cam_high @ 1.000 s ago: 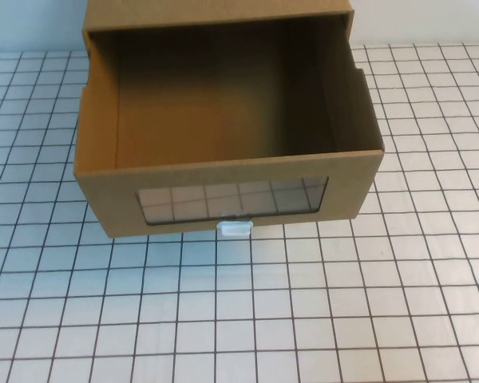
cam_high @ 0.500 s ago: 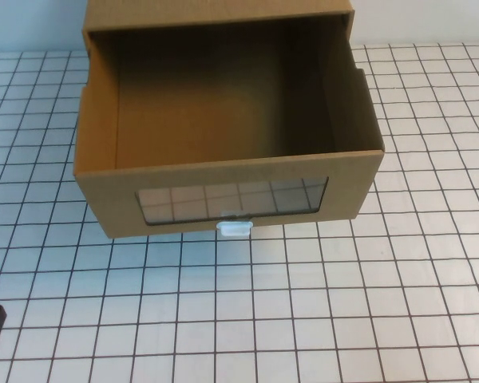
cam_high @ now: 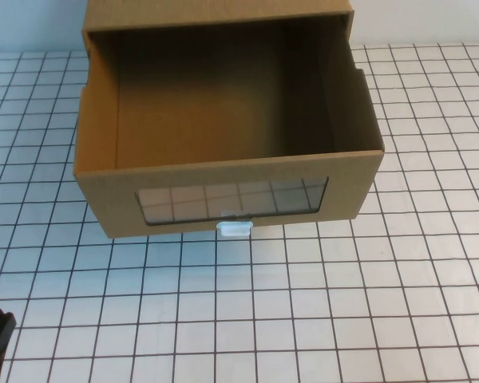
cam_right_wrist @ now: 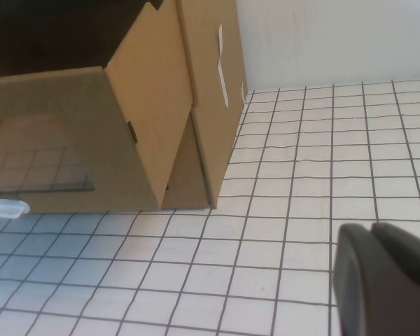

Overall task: Open the shoe box
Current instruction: 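Pull the top drawer of the cardboard box fully open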

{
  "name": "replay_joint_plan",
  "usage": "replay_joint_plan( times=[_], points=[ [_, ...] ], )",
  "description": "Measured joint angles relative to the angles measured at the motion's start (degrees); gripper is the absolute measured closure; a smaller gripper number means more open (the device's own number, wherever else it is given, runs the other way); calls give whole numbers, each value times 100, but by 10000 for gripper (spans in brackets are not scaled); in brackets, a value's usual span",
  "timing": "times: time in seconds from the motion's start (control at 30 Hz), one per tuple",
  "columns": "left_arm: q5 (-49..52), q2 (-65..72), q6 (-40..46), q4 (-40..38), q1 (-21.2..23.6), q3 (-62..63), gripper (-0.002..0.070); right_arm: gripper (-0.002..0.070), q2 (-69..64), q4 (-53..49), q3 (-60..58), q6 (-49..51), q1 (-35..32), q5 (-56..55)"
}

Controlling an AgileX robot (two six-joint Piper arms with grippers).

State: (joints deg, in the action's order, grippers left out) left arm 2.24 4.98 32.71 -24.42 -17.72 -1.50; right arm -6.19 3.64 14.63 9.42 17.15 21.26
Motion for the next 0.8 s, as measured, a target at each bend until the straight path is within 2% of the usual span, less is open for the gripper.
replay_joint_plan(
  times=[0.17,0.27,0.5,0.63,0.8],
  points=[
    [0,0,0,0,0,0,677,689,0,-419,-5,0,0,-16],
    [0,0,0,0,0,0,677,689,0,-770,-269,0,-82,-461],
    [0,0,0,0,0,0,677,689,186,-941,-1506,0,-1048,-1794],
    [0,0,0,0,0,0,677,689,457,-950,-1594,0,-1202,-1619],
    [3,0,0,0,0,0,677,689,658,-950,-1594,0,-1218,-792]
  ],
)
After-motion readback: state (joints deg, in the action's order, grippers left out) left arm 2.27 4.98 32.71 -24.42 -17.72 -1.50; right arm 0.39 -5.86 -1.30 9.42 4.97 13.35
